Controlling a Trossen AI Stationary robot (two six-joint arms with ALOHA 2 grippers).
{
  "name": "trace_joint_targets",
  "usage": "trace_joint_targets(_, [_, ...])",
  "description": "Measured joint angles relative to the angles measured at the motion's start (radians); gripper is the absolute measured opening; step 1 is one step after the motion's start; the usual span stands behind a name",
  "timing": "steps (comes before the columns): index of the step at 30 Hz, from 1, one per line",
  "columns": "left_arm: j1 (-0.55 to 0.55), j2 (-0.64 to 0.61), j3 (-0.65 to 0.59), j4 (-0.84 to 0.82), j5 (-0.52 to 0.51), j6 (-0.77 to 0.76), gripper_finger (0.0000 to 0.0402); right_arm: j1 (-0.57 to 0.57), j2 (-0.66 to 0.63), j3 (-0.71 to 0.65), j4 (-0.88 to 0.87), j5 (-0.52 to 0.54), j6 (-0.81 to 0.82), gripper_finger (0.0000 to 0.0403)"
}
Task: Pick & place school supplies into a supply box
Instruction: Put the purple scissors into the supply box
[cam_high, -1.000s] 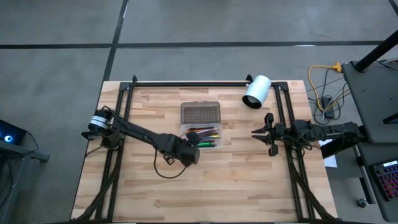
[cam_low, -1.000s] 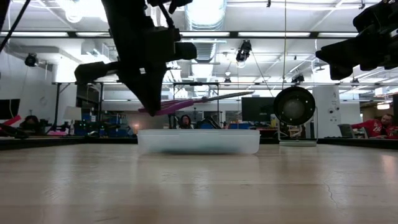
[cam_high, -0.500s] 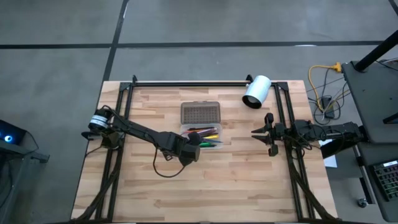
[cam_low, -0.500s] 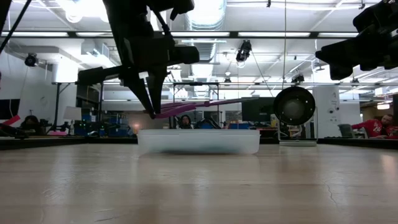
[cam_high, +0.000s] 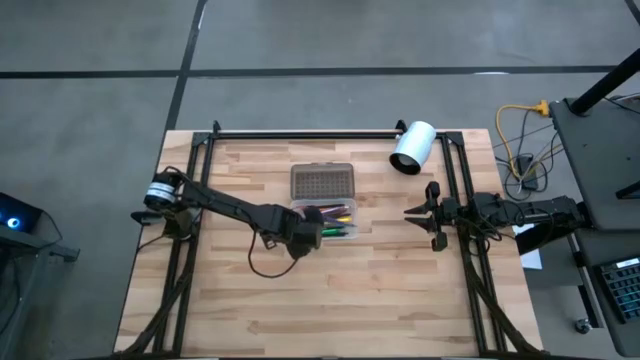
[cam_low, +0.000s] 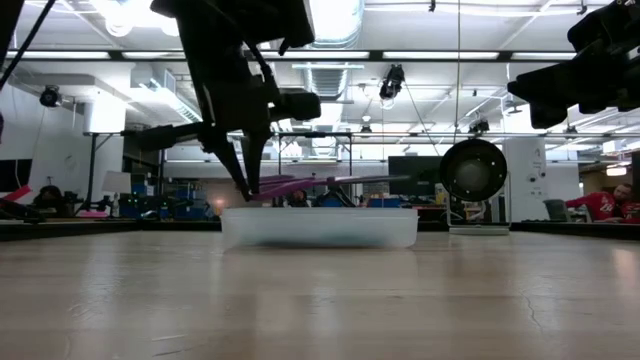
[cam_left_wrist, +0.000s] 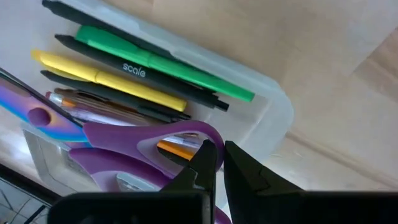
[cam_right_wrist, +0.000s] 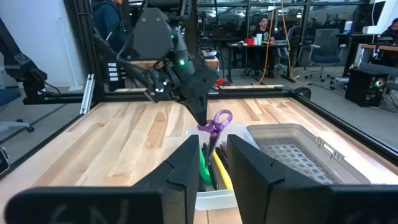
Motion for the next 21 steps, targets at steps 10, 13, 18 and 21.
trace_joint_targets(10, [0.043, 0.000, -0.027, 0.017, 0.030, 0.040, 0.0000, 0.000, 0.000, 0.000, 0.000, 0.000, 0.000, 0.0078])
trace_joint_targets(13, [0.050, 0.000, -0.027, 0.023, 0.042, 0.042, 0.0000, 0.000, 0.000, 0.000, 0.000, 0.000, 0.000, 0.0073])
trace_joint_targets(18, [0.054, 0.000, -0.027, 0.022, 0.049, 0.047, 0.0000, 0.000, 0.000, 0.000, 0.000, 0.000, 0.000, 0.0068])
trace_joint_targets(21, [0.054, 0.000, -0.027, 0.022, 0.052, 0.048, 0.0000, 0.000, 0.000, 0.000, 0.000, 0.000, 0.000, 0.0070])
